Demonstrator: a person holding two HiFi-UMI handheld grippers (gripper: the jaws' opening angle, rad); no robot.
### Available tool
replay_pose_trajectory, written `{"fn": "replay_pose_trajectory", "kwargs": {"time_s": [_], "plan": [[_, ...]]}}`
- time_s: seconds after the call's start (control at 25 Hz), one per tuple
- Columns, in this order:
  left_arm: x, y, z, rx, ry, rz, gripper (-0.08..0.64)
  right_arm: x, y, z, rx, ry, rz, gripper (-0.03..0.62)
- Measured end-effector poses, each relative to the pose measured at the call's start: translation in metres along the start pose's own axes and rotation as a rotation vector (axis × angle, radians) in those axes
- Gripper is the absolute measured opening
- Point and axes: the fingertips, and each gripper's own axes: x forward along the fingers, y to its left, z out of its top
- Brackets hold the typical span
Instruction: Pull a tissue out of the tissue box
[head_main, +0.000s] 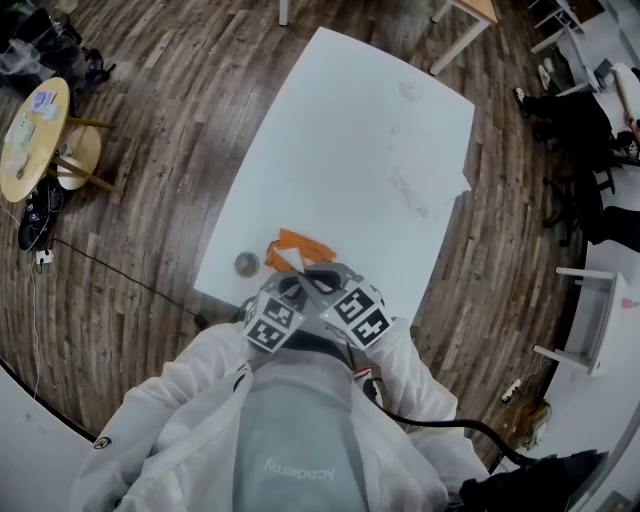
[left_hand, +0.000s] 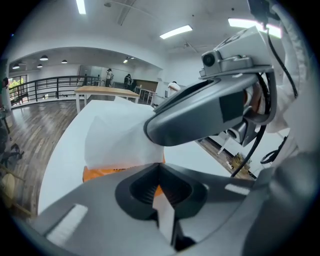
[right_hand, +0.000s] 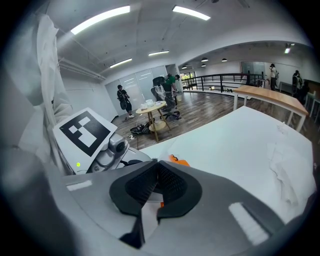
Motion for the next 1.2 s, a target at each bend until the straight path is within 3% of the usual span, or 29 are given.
{"fn": "replay_pose_trajectory", "kwargs": {"time_s": [1.2], "plan": [[0.008, 0.002, -0.001, -0.001, 0.003, 0.022, 0.000, -0.019, 0.014, 0.010, -0.027, -0.045, 0.020, 0.005]]}}
